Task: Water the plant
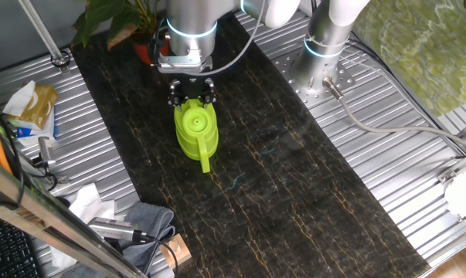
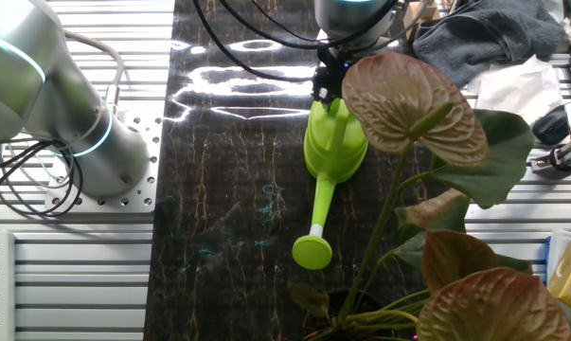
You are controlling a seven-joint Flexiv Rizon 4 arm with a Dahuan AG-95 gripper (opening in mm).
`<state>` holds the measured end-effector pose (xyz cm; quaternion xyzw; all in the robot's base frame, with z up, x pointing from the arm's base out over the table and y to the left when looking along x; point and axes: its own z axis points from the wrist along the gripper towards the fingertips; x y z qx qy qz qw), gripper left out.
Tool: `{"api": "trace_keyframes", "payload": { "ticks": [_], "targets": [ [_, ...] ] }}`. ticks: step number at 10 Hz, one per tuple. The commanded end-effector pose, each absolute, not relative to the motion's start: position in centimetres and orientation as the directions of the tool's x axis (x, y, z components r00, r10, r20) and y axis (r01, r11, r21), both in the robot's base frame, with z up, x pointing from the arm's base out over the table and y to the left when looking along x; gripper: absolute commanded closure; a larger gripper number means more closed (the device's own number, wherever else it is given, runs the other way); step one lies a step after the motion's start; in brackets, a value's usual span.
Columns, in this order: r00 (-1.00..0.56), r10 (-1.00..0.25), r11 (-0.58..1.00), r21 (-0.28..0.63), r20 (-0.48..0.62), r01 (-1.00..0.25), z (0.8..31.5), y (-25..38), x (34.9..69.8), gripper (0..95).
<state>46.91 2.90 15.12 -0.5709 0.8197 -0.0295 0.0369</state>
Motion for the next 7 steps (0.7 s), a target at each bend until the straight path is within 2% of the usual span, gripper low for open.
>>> {"api": "trace_keyframes", "payload": {
  "ticks": [1,3,6,7],
  "targets": [
    [-0.346,-0.938,0.347,-0.090,-0.027,-0.933,15.15,2.92,46.84,38.0],
    [-0.353,-0.935,0.354,-0.090,-0.028,-0.931,15.13,2.94,46.84,38.0],
    [-0.362,-0.932,0.363,-0.091,-0.030,-0.927,15.12,2.95,46.83,95.0],
    [-0.363,-0.931,0.365,-0.092,-0.030,-0.927,15.10,2.98,46.83,95.0]
  ]
}}
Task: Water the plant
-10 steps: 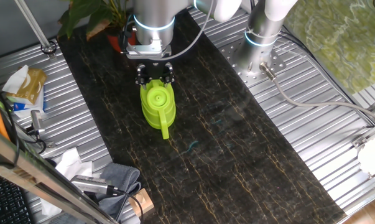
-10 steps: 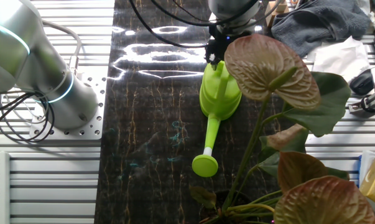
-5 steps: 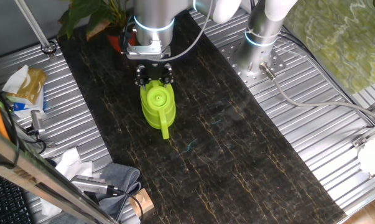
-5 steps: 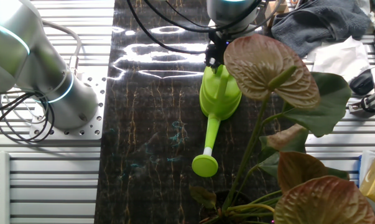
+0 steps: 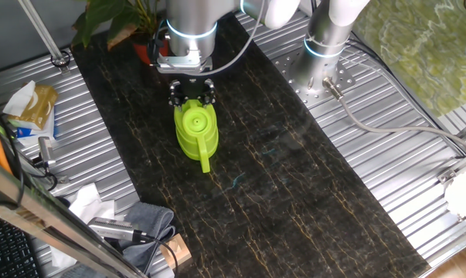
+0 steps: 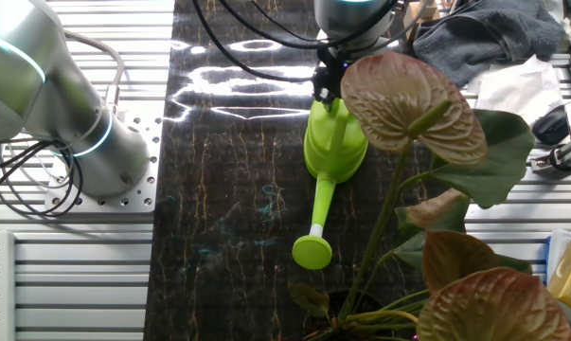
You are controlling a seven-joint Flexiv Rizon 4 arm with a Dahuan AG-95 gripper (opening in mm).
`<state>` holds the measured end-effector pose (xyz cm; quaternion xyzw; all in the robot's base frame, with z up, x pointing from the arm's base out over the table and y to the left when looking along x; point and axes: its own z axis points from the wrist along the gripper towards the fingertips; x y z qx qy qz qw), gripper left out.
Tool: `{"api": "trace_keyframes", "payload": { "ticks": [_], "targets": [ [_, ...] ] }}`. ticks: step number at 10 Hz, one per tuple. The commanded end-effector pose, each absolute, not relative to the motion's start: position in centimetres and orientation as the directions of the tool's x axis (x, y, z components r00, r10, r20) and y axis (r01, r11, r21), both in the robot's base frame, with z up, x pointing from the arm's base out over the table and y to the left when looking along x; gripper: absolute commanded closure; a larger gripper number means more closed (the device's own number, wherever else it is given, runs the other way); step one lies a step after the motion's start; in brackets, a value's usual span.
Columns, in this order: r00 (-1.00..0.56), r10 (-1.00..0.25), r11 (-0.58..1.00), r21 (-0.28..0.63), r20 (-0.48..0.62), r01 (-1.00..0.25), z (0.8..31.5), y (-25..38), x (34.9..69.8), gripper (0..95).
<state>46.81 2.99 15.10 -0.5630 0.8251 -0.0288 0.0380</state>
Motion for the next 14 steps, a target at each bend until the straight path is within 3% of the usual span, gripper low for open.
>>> {"api": "trace_keyframes", "payload": {
  "ticks": [1,14],
  "targets": [
    [-0.364,-0.931,0.365,-0.093,-0.030,-0.926,15.08,3.00,46.82,95.0],
    [-0.363,-0.931,0.364,-0.086,-0.029,-0.927,15.74,3.40,46.36,95.0]
  ]
}}
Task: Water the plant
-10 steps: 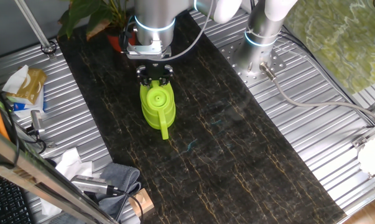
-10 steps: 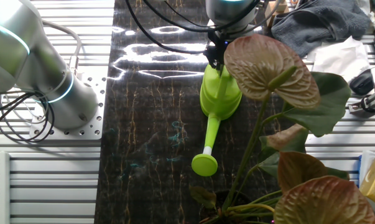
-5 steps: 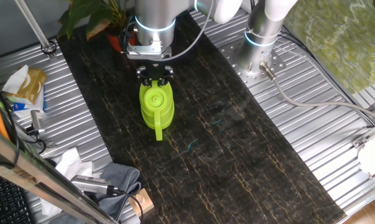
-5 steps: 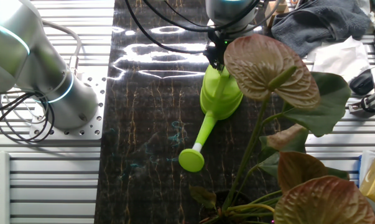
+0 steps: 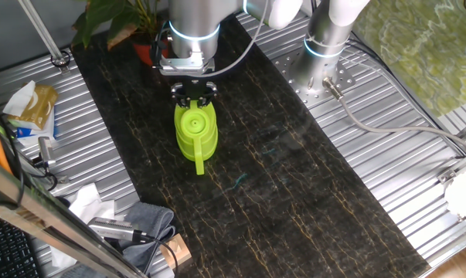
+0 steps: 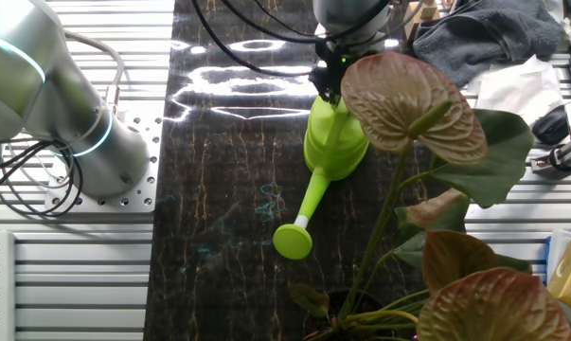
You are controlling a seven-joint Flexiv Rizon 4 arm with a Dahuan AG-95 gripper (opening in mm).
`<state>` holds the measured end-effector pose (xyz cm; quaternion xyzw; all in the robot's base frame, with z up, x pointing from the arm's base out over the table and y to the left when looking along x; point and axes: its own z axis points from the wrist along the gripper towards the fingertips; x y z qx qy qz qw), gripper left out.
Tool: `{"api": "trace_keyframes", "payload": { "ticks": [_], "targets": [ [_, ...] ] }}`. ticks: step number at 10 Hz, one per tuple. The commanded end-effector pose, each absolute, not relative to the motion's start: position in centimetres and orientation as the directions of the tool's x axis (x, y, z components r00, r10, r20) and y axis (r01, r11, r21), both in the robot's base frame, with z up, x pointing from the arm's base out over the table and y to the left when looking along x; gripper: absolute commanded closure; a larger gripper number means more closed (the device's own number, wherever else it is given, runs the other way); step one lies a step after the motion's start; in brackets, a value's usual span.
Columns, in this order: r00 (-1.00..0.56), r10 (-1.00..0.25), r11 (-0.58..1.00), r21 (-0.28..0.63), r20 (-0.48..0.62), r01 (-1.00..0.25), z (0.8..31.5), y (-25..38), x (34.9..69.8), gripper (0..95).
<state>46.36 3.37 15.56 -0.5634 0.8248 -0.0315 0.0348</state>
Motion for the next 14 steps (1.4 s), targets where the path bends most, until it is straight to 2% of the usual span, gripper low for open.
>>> {"api": "trace_keyframes", "payload": {
  "ticks": [1,9,14],
  "targets": [
    [-0.357,-0.934,0.358,-0.086,-0.028,-0.930,16.0,3.6,46.4,95.0],
    [-0.326,-0.944,0.328,-0.072,-0.044,-0.942,19.1,6.4,48.5,95.0],
    [-0.313,-0.948,0.316,-0.065,-0.059,-0.946,19.4,7.3,48.7,95.0]
  ]
}}
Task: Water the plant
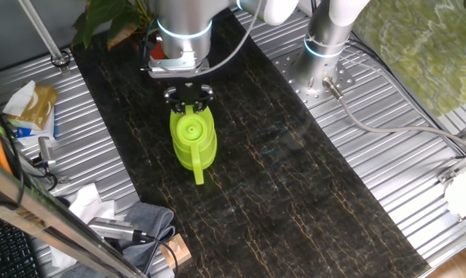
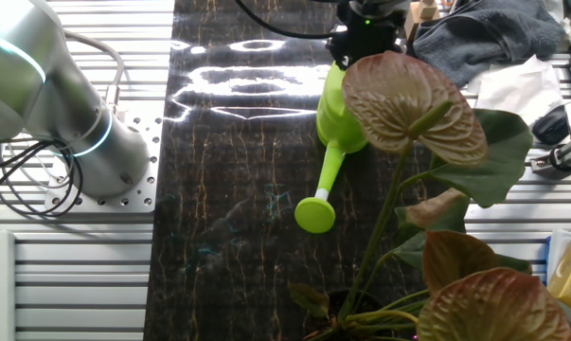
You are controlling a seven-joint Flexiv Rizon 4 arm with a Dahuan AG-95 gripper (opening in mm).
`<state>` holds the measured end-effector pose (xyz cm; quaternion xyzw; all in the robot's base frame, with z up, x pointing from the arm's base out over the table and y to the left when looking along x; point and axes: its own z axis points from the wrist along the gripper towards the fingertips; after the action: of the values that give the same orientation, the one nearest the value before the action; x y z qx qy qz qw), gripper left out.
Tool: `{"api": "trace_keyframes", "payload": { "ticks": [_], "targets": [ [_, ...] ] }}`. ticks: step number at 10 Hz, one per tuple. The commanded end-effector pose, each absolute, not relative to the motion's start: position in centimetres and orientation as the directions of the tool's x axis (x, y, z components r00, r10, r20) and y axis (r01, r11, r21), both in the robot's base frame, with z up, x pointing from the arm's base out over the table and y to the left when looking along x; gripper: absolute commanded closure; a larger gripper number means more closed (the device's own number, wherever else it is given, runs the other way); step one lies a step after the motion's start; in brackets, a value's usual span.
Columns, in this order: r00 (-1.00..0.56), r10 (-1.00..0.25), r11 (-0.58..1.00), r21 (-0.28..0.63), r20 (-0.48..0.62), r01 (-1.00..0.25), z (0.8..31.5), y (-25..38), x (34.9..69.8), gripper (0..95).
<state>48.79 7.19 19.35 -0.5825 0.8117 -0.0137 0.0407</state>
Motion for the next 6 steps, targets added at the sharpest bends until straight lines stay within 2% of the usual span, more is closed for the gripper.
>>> {"api": "trace_keyframes", "payload": {
  "ticks": [1,6],
  "targets": [
    [-0.309,-0.950,0.312,-0.073,-0.048,-0.947,19.09,7.94,48.62,95.0],
    [-0.321,-0.946,0.324,-0.075,-0.049,-0.943,18.90,8.22,48.60,95.0]
  ]
}}
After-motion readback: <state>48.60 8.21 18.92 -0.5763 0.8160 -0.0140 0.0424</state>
